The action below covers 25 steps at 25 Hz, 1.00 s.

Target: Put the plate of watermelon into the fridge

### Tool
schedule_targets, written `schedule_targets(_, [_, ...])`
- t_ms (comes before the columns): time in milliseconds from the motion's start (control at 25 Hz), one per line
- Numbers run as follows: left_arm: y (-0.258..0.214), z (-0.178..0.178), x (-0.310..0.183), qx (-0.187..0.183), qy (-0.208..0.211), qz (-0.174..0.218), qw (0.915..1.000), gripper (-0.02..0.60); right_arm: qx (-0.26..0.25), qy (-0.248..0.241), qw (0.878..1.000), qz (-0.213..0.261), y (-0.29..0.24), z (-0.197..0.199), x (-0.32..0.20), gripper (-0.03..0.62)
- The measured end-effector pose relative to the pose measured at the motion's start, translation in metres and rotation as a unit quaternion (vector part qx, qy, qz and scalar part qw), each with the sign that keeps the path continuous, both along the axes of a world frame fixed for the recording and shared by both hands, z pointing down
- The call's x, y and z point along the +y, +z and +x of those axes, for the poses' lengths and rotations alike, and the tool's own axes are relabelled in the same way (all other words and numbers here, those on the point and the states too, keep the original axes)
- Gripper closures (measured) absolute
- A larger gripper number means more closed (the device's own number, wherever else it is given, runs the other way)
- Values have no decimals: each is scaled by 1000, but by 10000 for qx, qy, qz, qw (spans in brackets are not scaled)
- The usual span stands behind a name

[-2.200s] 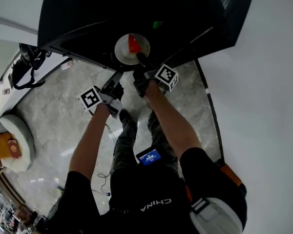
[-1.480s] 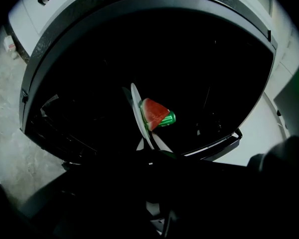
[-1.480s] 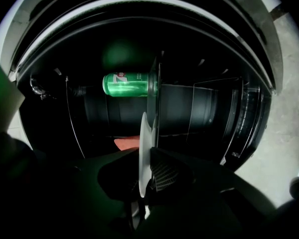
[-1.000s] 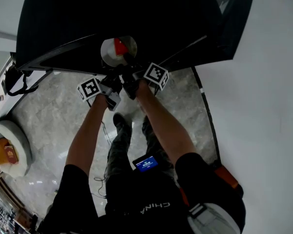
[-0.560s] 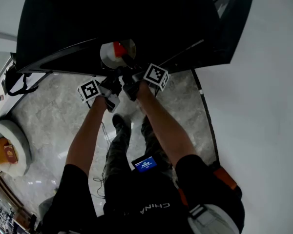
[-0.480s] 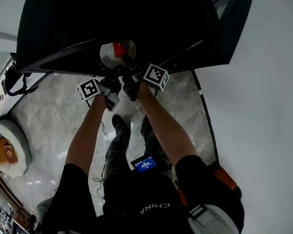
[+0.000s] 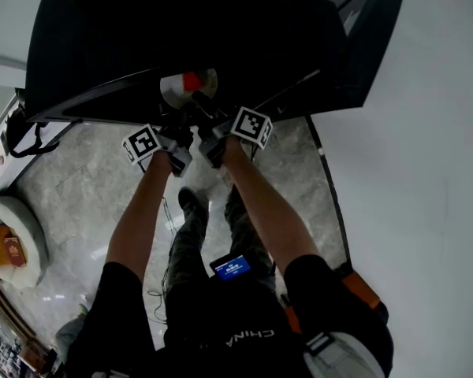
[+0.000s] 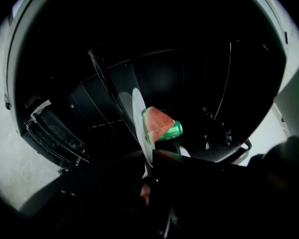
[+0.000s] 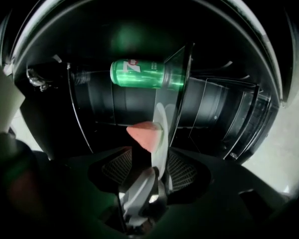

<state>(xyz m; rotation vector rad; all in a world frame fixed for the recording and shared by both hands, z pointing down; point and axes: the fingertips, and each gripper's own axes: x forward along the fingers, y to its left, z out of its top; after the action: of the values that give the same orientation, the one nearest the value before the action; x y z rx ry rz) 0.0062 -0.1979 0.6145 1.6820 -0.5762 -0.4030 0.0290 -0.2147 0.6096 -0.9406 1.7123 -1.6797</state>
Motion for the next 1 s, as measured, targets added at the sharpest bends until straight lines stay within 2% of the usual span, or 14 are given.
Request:
schedule_targets(160, [5,-11,-14,19,-399,-206,9990,534,144,-160,9996,205,-6,0,7,387])
schedule_targets(240, [5,-14,-18,45,-475,-236,9986,535,403,-273,9987,150,-4,0,13,388])
schedule_targets(280, [5,-15,-19,36,-481,-238,9986,535,630,-356,9973,104,-2,0,17,409])
schedule_targets(360, [6,-16,-21,-32,-452,-231,9987,535,1284,-579,9900,103,5,-1,21,570])
schedule_targets(440, [6,-16,-22,-123,-363,-192,9991,535,1819,-864,9792,239,8,-8,22,577])
schedule_targets(520, [6,-14,-22,-169,-259,-146,9994,535,2109,-1068,9710,343,9,-17,19,577])
schedule_targets(680, [8,-16,-23,-38,-347,-416,9985,537,2573,-1229,9577,396,13,-27,12,579])
schedule_targets(840, [6,-17,-22,-142,-200,-424,9988,534,2574,-1105,9590,429,11,-24,7,579])
schedule_targets(920, [7,-16,-21,-380,-39,-296,9988,534,2534,-1034,9607,470,9,-20,3,579])
schedule_targets(1000, [10,-18,-17,-798,71,-199,9966,534,2570,-1005,9598,515,7,-16,0,579])
